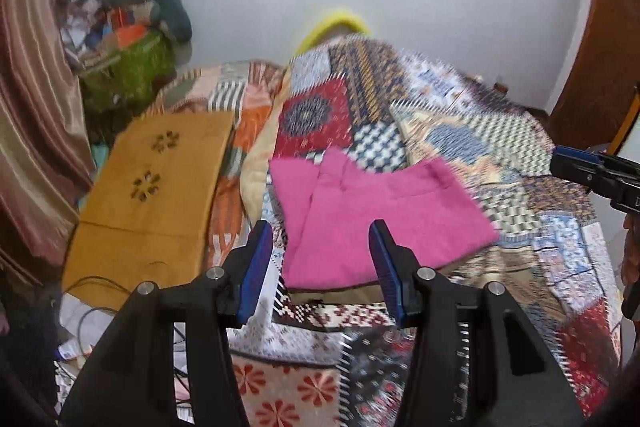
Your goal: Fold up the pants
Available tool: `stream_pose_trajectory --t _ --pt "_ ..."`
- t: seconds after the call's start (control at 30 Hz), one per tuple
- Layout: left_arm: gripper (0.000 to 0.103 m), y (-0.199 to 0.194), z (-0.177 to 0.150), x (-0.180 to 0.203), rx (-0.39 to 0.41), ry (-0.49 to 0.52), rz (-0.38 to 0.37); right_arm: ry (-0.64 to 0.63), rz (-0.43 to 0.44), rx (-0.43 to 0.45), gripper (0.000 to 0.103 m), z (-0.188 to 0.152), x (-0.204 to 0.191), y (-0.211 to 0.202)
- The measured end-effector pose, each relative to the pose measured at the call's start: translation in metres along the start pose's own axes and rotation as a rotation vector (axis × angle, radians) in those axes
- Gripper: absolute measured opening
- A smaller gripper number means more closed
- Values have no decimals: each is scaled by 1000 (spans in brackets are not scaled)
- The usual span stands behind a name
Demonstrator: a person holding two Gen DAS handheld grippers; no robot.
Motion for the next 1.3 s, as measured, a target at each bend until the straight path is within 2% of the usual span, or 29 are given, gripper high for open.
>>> stream_pose_trajectory --t 0.27,0.47,0.6,0.67,0.77,0.9,1.0,1.03,1.1,1.3 --pt "50 -120 15 39 202 9 -33 -65 44 192 42 11 -46 -97" --pt "50 -201 12 65 357 -1 -44 -114 62 354 42 1 -77 -170" --pt "50 -246 6 83 443 -3 -50 -137 73 431 42 -6 -93 -202" --pt "53 -263 0 92 481 -1 -48 -148 72 457 42 -9 -98 -213" --pt "68 -289 -11 103 542 7 -44 -163 56 496 42 -16 -104 -227" --pt "76 -310 -22 113 581 12 -38 -153 56 528 58 -26 -106 -238" --pt "85 -316 -29 115 589 -5 -49 -155 47 550 63 -32 -109 -248" --pt "86 -318 -30 115 593 -14 -53 -153 48 559 71 -32 -110 -250" --pt "91 -321 -33 115 603 -24 -54 -156 44 581 79 -34 -112 -257" --pt "94 -328 -37 115 630 -25 -20 -170 16 612 88 -32 -116 -262"
Point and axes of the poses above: each gripper's, at about its wrist camera, not at the fingertips, and y roughly the way its jaws point, x to its right, z to its top, the point moved 5 cm from there along y, roughly the way its jaws point, and after that the axes turned 6 degrees about x, right-handed, at the moved point
